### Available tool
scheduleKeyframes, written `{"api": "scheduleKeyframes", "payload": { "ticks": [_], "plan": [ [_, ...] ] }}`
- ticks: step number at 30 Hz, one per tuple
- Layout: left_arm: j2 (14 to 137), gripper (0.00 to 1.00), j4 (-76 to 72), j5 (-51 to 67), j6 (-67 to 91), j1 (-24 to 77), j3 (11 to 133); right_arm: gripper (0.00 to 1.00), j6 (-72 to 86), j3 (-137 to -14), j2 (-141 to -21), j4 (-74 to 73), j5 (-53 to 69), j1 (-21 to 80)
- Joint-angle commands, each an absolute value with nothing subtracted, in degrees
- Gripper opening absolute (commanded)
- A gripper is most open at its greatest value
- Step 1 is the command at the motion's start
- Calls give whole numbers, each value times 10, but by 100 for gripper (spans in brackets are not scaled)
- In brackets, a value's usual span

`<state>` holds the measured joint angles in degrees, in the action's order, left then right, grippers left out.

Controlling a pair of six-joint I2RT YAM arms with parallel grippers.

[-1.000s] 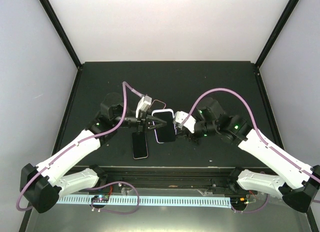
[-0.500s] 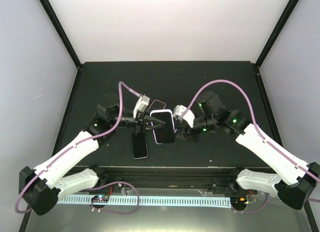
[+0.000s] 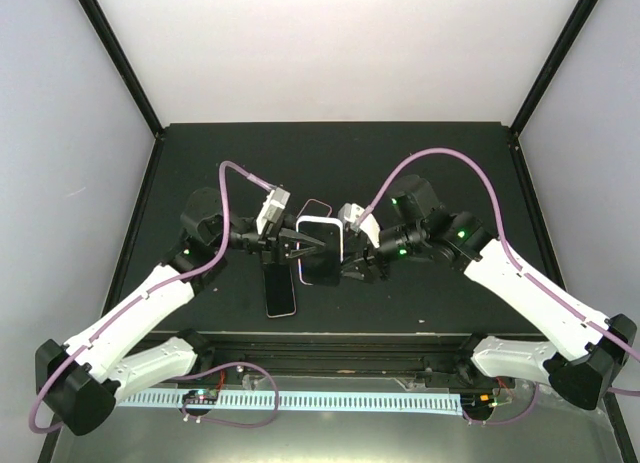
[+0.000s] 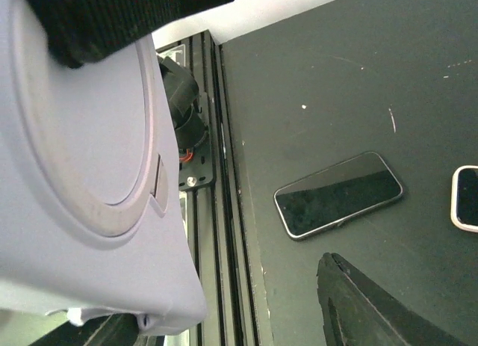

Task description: Take the phone out of the phone case

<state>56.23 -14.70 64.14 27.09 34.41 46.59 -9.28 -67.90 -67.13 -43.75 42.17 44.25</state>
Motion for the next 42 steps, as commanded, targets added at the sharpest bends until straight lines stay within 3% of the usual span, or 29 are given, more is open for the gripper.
{"api": "scheduleKeyframes", "payload": {
  "ticks": [1,3,17,18,22,25,28,30,33,36,42],
  "plan": [
    [560,2,-188,630,299,339,454,54,-63,-710,-667,-309,411,447],
    [560,2,-195,615,308,330,449,51,-63,-713,-664,-311,410,444],
    [567,3,-220,533,344,304,425,1,-47,-716,-663,-322,488,440],
    [571,6,-220,517,349,301,425,1,-43,-716,-664,-322,487,439],
    [580,44,-185,419,355,290,442,1,5,-701,-664,-300,475,411],
    [564,63,-121,338,336,287,466,1,68,-665,-659,-263,454,368],
    [530,80,-72,222,309,289,479,1,125,-613,-654,-223,448,315],
    [511,84,-42,140,292,296,483,1,150,-580,-653,-209,432,290],
    [498,83,-13,61,268,316,480,1,173,-543,-657,-206,390,272],
    [499,75,-5,-10,251,354,459,1,202,-509,-668,-200,350,258],
    [568,63,15,-162,172,509,449,1,182,-518,-745,-284,364,213]
  ]
}}
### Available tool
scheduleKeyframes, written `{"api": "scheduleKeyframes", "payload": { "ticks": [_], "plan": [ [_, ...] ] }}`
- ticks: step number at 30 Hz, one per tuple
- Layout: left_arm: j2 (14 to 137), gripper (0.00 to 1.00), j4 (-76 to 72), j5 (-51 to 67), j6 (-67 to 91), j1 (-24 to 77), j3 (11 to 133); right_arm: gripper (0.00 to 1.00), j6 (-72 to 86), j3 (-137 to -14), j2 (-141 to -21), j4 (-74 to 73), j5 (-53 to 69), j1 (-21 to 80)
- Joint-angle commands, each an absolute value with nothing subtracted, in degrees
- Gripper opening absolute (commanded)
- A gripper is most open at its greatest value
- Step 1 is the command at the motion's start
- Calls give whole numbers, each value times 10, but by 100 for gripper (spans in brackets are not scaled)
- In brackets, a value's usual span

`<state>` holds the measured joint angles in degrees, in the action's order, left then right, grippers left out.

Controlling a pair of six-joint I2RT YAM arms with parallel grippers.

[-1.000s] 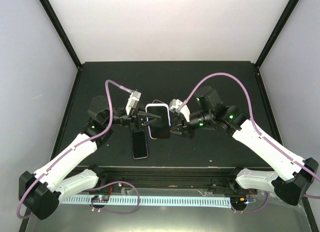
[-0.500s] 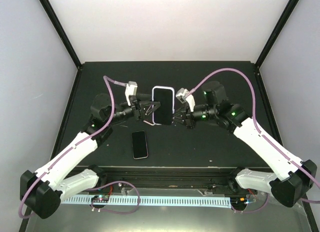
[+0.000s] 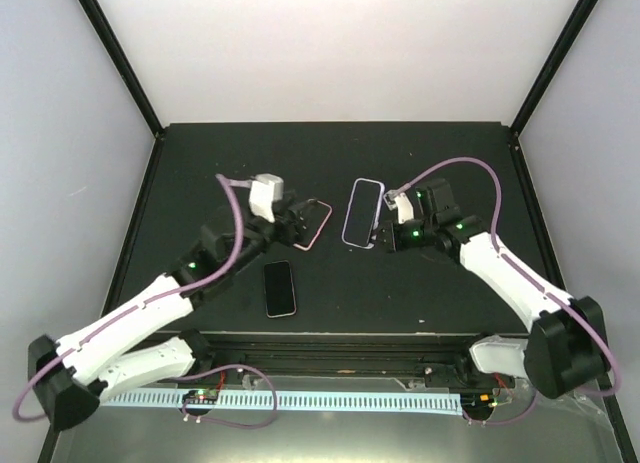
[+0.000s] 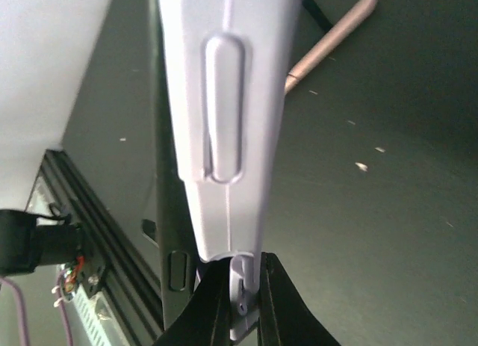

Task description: Take the phone out of the phone case

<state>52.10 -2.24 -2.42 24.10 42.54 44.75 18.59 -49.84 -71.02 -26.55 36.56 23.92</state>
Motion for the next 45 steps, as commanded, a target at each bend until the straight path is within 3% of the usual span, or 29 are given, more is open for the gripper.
{"api": "scheduleKeyframes", "payload": {
  "ticks": [1,8,24,45],
  "plan": [
    [581,61,18,-185,160,533,452,1,169,-523,-759,-308,357,209],
    [716,61,57,-314,113,660,505,1,99,-521,-851,-396,401,195],
    [912,63,-86,-256,172,673,501,1,127,-536,-948,-412,431,171],
    [1028,62,-285,-338,15,706,455,1,130,-526,-969,-401,452,152]
  ]
}}
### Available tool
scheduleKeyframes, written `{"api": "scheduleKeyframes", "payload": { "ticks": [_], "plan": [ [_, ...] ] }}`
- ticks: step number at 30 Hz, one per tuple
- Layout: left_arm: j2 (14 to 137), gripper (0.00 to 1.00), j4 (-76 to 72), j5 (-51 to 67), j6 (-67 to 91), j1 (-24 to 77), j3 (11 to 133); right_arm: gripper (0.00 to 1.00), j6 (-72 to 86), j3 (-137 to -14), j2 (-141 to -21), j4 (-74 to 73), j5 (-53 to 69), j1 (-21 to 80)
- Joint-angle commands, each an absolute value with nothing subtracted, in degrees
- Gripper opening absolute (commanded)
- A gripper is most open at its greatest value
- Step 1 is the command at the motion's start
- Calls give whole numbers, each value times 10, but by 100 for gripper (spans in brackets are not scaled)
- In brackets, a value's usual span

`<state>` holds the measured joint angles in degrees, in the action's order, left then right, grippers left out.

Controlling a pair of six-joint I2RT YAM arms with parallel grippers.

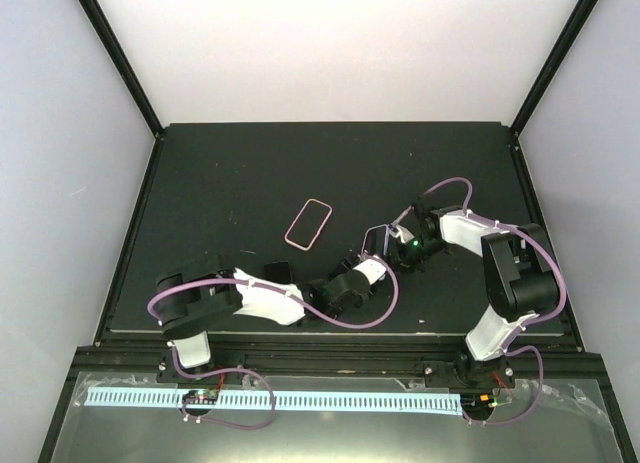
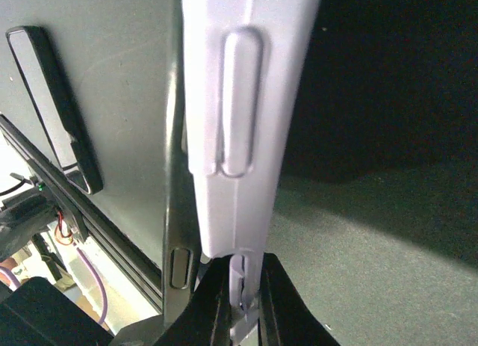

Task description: Take the phone out of the phone case

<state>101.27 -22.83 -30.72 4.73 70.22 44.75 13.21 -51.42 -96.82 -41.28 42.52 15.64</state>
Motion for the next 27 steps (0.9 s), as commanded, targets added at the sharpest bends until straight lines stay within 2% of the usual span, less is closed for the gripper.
{"api": "scheduleKeyframes", "payload": {
  "ticks": [1,13,19,27],
  "plan": [
    [1037,62,-276,-338,11,708,467,1,130,-525,-968,-400,453,152],
    [1102,56,-206,-501,10,744,546,1,123,-523,-959,-401,466,152],
    [1063,64,-247,-500,6,745,502,1,120,-522,-958,-402,466,151],
    [1088,60,-231,-516,-23,748,531,1,109,-519,-950,-403,481,144]
  ]
}}
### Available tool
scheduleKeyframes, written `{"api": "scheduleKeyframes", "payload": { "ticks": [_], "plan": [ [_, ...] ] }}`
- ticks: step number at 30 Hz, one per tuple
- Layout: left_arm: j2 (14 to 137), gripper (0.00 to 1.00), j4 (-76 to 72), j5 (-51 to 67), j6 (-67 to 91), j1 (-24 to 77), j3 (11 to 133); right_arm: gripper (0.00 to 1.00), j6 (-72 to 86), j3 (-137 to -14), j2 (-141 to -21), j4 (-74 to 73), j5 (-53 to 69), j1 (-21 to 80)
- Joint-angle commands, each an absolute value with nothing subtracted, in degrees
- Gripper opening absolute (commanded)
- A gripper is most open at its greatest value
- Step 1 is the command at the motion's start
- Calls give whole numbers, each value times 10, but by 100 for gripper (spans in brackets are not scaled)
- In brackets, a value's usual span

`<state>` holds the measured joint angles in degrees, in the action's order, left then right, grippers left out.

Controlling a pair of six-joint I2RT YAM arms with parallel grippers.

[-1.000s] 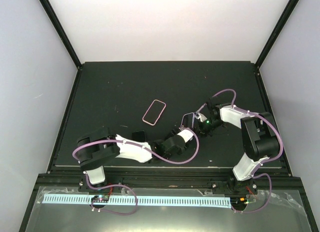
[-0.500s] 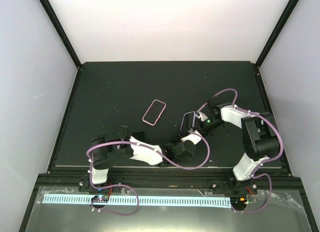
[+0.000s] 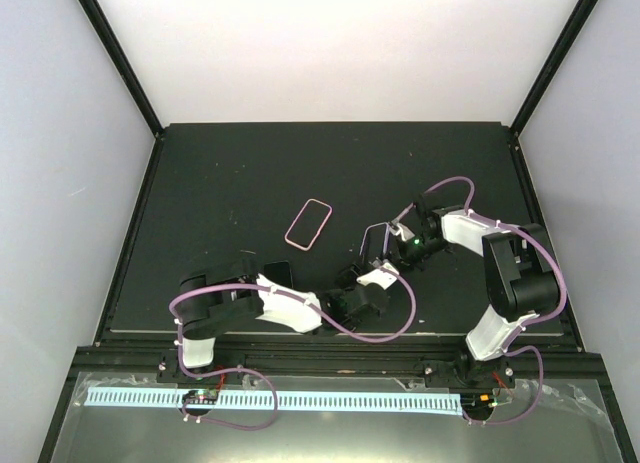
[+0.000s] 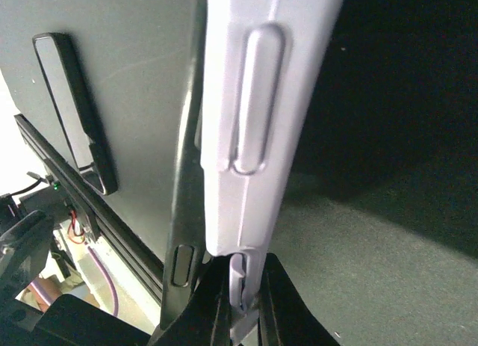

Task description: Take the phone out of the phone case

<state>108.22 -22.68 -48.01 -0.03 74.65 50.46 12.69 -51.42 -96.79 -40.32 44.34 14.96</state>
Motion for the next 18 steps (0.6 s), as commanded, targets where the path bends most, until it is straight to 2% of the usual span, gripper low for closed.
{"api": "scheduleKeyframes", "payload": {
  "ticks": [1,7,14,18],
  "plan": [
    [1090,59,-231,-517,-27,749,533,1,108,-519,-948,-402,484,143],
    [1096,45,-237,-536,-37,753,539,1,99,-518,-947,-404,503,140],
    [1115,47,-221,-561,-33,753,559,1,77,-516,-935,-412,559,135],
    [1119,37,-216,-564,-31,753,564,1,67,-515,-922,-413,575,133]
  ]
}}
